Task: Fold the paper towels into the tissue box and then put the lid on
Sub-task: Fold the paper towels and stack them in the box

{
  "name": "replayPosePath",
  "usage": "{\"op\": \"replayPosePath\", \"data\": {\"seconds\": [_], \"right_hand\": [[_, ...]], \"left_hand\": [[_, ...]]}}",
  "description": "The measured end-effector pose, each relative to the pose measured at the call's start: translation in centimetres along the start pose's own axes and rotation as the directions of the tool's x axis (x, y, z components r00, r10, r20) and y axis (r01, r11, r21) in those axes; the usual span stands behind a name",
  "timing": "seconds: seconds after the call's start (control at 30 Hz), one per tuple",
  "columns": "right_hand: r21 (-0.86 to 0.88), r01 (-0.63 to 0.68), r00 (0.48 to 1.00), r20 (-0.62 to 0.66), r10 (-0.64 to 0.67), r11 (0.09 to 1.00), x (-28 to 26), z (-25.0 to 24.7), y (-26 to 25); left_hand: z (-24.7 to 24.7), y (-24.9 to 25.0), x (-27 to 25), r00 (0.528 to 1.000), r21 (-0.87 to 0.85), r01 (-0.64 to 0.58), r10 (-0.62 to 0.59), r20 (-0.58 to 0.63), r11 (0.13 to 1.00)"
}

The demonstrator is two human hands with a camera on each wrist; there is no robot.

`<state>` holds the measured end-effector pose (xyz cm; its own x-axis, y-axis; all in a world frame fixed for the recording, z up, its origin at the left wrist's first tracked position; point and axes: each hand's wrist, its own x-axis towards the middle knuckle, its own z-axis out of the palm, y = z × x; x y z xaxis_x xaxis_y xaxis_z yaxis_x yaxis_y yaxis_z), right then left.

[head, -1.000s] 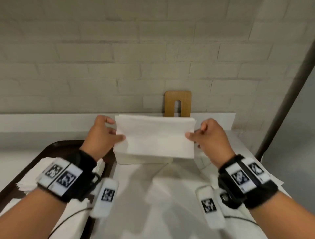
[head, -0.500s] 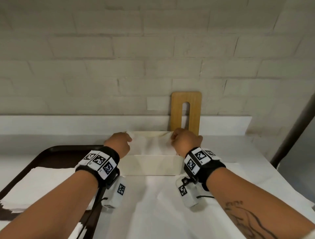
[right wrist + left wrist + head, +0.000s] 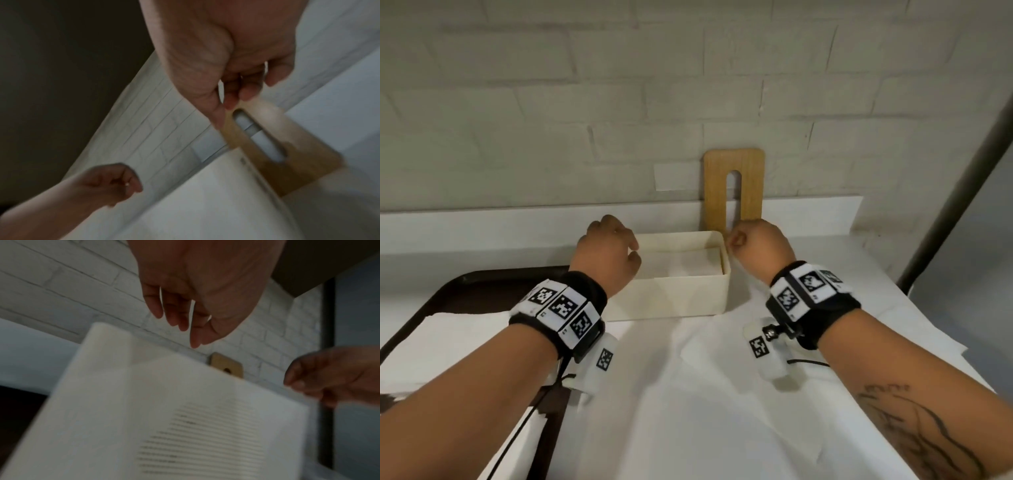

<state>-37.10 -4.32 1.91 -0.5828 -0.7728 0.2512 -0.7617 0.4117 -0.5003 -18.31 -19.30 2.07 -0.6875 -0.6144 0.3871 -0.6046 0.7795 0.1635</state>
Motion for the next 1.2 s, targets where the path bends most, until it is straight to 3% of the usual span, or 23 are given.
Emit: {"op": "replayPosePath", "data": {"seconds": [0.07, 0.1, 0.2, 0.27, 0.33, 0.37, 0.5, 0.67, 0.77, 0.87, 0.93, 1.0, 1.07, 1.13, 1.2], "right_hand": [[0.080, -0.101, 0.993, 0.073, 0.096, 0.992, -1.9, -1.4, 1.8], [0.074, -0.163, 0.975, 0.168, 0.149, 0.984, -3.0, -1.8, 2.6], [-0.119, -0.259, 0.847, 0.449, 0.285, 0.958, -6.3, -1.6, 4.1], [-0.241, -0.243, 0.800, 0.498, 0.334, 0.940, -8.3, -0.6, 4.5], [-0.267, -0.252, 0.793, 0.494, 0.357, 0.930, -9.9, 0.3, 4.4], [-0.281, -0.244, 0.800, 0.483, 0.356, 0.928, -10.5, 0.6, 4.1], [-0.280, -0.245, 0.791, 0.496, 0.359, 0.928, -11.7, 1.2, 2.6], [-0.255, -0.223, 0.751, 0.570, 0.332, 0.941, -12.1, 0.6, 1.4], [-0.122, -0.217, 0.793, 0.557, 0.248, 0.968, -12.1, 0.2, 1.6], [0.205, -0.246, 0.855, 0.507, 0.112, 0.947, -12.1, -0.7, 1.9], [0.442, -0.280, 0.889, 0.455, 0.056, 0.852, -12.4, -1.4, 2.1], [0.654, -0.291, 0.929, 0.368, 0.042, 0.698, -12.7, -2.0, 1.8], [0.773, -0.264, 0.957, 0.286, 0.055, 0.577, -12.9, -2.2, 1.0], [0.810, -0.223, 0.972, 0.229, 0.058, 0.543, -13.1, -1.9, 0.2], [0.795, -0.182, 0.981, 0.185, 0.054, 0.579, -13.7, -1.3, -0.7]], "left_hand": [[-0.8, 2.0, -1.3, 0.996, -0.141, -0.076, 0.067, -0.065, 0.987], [-1.0, 3.0, -2.0, 0.996, -0.181, -0.090, 0.085, -0.035, 0.979], [-0.1, 5.7, -4.1, 0.970, -0.193, -0.029, 0.075, 0.233, 0.981], [1.6, 7.0, -5.5, 0.877, -0.125, 0.042, 0.024, 0.481, 0.991], [3.3, 7.9, -6.8, 0.773, -0.061, 0.120, -0.055, 0.632, 0.991], [4.1, 8.1, -7.2, 0.754, -0.037, 0.150, -0.090, 0.651, 0.988], [5.7, 9.2, -8.4, 0.765, -0.043, 0.264, -0.182, 0.618, 0.964], [5.8, 9.0, -8.8, 0.726, -0.201, 0.324, -0.107, 0.680, 0.925], [4.4, 8.6, -9.3, 0.750, -0.395, 0.298, 0.043, 0.661, 0.869], [2.3, 8.4, -9.6, 0.860, -0.612, 0.228, 0.138, 0.491, 0.758], [1.4, 8.1, -9.6, 0.942, -0.775, 0.264, 0.020, 0.335, 0.574], [0.9, 7.9, -9.7, 0.950, -0.899, 0.305, -0.169, 0.263, 0.314], [0.6, 8.2, -10.4, 0.942, -0.940, 0.314, -0.163, 0.292, 0.133], [0.4, 9.0, -11.2, 0.952, -0.948, 0.305, -0.038, 0.303, 0.093], [0.4, 9.7, -12.0, 0.963, -0.951, 0.262, 0.015, 0.268, 0.165]]}}
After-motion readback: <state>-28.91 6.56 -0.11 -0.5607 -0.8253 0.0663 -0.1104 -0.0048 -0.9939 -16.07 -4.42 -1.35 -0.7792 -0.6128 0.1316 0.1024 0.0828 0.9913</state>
